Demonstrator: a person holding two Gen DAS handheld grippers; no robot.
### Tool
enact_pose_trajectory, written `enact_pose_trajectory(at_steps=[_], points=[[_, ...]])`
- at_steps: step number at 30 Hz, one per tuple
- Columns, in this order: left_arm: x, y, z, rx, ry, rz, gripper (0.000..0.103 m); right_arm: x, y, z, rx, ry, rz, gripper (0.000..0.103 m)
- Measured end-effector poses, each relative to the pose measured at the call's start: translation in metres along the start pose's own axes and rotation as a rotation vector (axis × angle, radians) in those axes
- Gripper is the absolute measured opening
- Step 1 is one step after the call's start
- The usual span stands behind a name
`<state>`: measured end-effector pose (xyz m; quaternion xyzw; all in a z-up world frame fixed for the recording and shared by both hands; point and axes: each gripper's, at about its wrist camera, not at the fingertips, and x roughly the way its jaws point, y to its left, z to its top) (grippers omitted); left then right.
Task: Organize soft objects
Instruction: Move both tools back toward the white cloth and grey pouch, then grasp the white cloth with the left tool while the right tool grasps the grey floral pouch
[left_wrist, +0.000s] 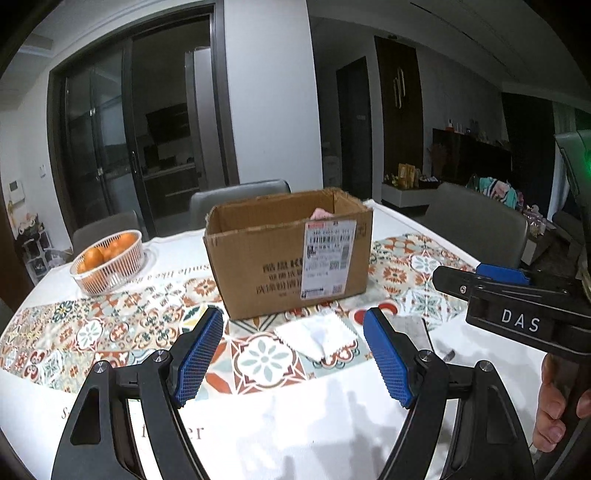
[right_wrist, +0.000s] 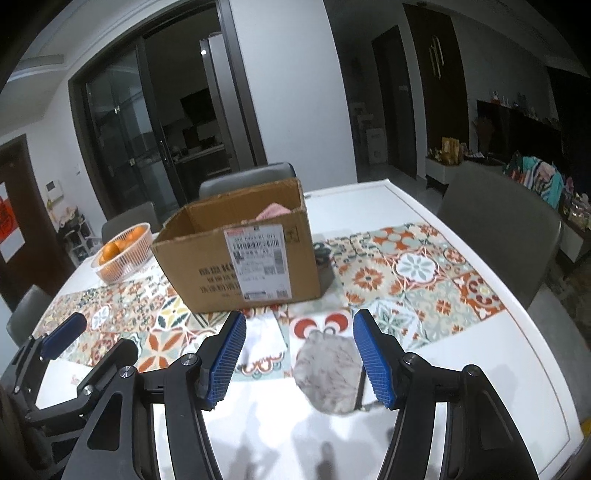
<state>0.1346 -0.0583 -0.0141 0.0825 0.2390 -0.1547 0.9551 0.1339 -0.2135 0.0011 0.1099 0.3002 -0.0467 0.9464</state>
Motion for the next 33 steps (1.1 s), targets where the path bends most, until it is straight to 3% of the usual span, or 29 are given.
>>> enact_pose_trajectory(at_steps=[10, 33], points=[[0.022, 0.006, -0.019, -0.005, 0.054, -0.015, 0.078, 0.023, 0.004, -0.022, 0.005, 0.075, -0.012, 0.062], [0.116, 0.008, -0.033, 0.009, 0.190, -0.074, 0.078, 0.095, -0.002, -0.055, 0.010, 0.241, -0.035, 0.062]])
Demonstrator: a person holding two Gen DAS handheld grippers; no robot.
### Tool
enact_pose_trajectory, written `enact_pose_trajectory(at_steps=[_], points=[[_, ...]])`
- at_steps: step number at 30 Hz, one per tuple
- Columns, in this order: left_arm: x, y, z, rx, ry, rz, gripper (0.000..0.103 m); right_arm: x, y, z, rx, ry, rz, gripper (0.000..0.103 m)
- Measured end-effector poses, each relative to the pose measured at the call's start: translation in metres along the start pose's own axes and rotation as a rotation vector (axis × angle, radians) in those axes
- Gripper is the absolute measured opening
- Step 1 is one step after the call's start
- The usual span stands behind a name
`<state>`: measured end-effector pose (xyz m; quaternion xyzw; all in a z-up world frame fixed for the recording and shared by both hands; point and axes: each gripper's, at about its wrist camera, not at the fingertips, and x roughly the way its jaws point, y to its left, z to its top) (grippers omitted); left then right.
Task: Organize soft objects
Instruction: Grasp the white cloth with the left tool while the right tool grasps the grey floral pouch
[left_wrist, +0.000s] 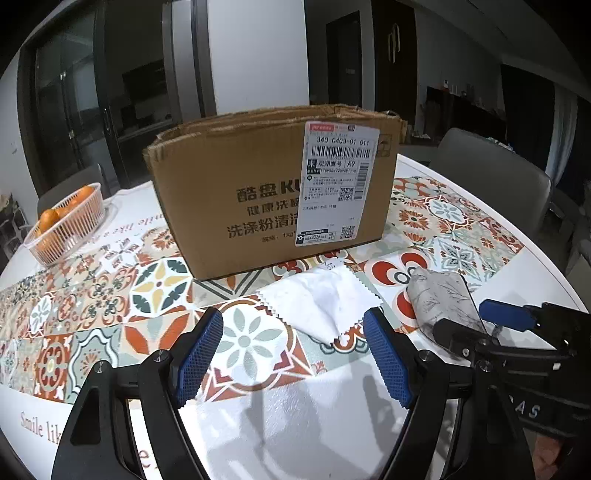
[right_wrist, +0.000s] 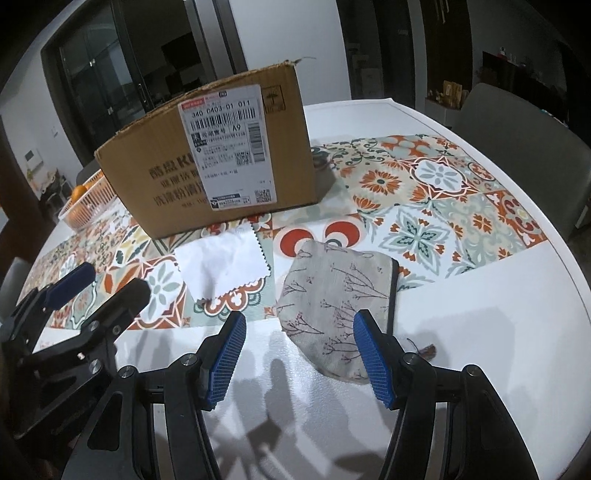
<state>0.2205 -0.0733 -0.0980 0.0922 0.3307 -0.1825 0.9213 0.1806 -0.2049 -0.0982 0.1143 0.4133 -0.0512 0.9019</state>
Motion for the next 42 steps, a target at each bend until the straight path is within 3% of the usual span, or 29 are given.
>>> enact_pose_trajectory(at_steps=[11, 19, 25, 31, 35, 42], points=[[0.043, -0.009, 0.009, 0.006, 0.068, -0.005, 0.078, 0.018, -0.007, 0.004, 0.006, 0.021, -0.027, 0.061], [0.066, -0.014, 0.009, 0.010, 0.112, 0.009, 0.070, 0.027, -0.008, 0.007, 0.009, 0.033, -0.010, 0.044], [0.076, -0.018, 0.007, 0.016, 0.139, 0.013, 0.056, 0.029, -0.009, 0.009, 0.020, 0.032, 0.005, 0.032], [0.082, -0.017, 0.003, -0.011, 0.167, -0.025, 0.031, 0.029, -0.009, 0.010, 0.025, 0.030, 0.016, 0.023], [0.083, -0.017, 0.002, -0.008, 0.167, -0.045, 0.008, 0.027, -0.009, 0.011, 0.030, 0.027, 0.020, 0.021], [0.069, -0.018, 0.002, -0.012, 0.129, -0.062, 0.004, 0.020, -0.011, 0.012, 0.043, 0.010, 0.032, 0.017]])
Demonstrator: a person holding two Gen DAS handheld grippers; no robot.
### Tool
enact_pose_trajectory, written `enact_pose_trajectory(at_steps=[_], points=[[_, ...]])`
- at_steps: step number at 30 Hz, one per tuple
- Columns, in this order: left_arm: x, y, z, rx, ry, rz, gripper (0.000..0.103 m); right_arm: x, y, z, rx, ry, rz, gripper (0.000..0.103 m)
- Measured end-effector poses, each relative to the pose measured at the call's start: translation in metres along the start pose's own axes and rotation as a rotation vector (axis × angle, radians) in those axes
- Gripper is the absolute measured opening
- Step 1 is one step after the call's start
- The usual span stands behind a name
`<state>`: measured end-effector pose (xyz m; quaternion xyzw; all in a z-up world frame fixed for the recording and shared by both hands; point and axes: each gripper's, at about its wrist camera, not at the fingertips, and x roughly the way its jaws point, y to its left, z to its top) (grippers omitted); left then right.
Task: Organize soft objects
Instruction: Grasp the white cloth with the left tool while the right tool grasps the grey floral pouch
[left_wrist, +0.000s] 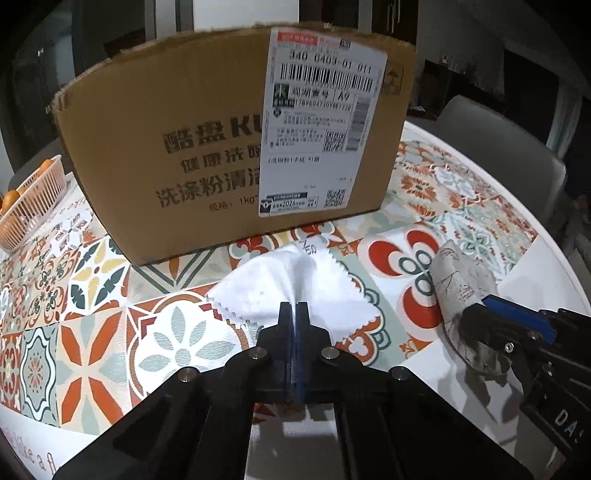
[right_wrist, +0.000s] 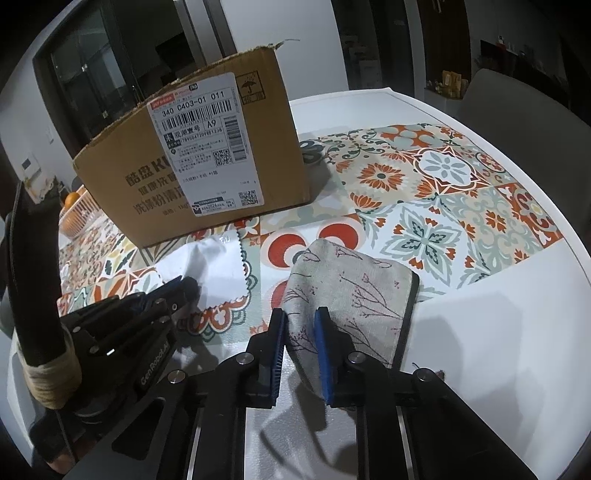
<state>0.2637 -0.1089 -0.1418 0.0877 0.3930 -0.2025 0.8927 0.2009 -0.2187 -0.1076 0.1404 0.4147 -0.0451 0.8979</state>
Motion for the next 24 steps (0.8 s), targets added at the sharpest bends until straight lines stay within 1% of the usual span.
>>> enact_pose_trajectory(at_steps=[14, 24], points=[[-0.060, 0.004, 0.000, -0.035, -0.104, -0.003, 0.004, -0.032, 0.002, 0.007, 0.026, -0.057, 0.057, 0.013], [-0.107, 0.009, -0.003, -0.061, -0.184, -0.008, 0.004, -0.067, 0.013, 0.008, 0.012, -0.117, 0.089, 0.009]])
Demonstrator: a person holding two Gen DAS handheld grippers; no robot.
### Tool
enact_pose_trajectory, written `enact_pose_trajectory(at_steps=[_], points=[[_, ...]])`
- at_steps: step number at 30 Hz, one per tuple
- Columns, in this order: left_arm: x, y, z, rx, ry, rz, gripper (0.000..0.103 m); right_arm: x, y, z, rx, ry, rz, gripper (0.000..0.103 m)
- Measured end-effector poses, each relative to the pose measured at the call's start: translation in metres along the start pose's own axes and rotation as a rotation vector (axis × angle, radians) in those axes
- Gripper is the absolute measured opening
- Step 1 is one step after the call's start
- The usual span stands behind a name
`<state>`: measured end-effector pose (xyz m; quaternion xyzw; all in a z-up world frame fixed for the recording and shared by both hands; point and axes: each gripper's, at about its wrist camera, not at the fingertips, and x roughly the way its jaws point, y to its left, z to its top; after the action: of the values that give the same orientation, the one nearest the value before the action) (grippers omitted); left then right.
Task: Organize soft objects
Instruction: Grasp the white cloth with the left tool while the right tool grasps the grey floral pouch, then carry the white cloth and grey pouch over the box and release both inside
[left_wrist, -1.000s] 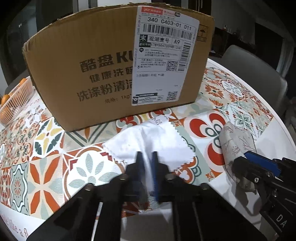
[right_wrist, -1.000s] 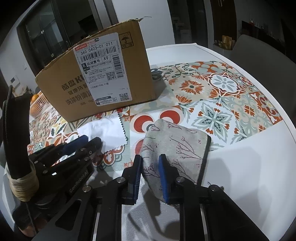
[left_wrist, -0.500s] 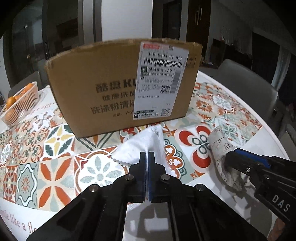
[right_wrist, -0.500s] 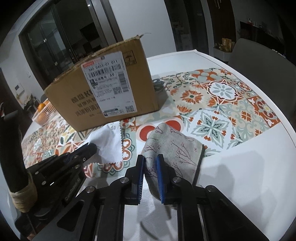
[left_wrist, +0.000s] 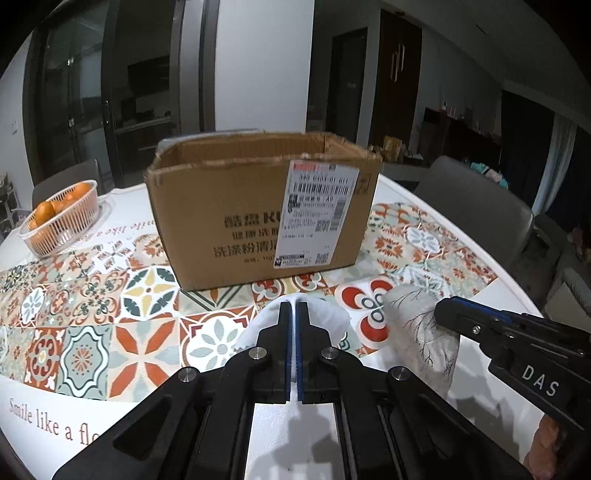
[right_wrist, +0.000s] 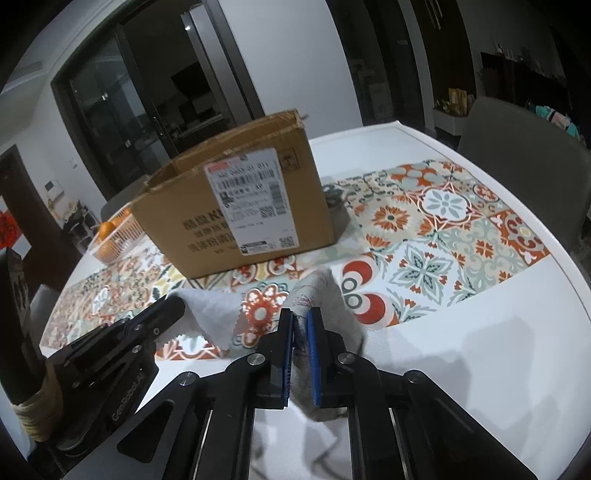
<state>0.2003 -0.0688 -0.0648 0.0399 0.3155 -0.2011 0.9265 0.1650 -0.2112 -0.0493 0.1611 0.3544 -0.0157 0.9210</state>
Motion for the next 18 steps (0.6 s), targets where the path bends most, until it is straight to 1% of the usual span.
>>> enact_pose_trajectory(at_steps=[6, 14, 18], points=[[-0.026, 0.003, 0.005, -0.007, -0.048, 0.012, 0.004, -0.018, 0.010, 0.002, -0.016, -0.039, 0.010, 0.007], [-0.049, 0.008, 0.013, -0.011, -0.104, 0.020, 0.004, -0.035, 0.021, 0.008, -0.031, -0.083, 0.027, 0.007], [-0.059, 0.009, 0.022, -0.008, -0.140, 0.027, 0.004, -0.042, 0.027, 0.015, -0.038, -0.110, 0.040, 0.007]])
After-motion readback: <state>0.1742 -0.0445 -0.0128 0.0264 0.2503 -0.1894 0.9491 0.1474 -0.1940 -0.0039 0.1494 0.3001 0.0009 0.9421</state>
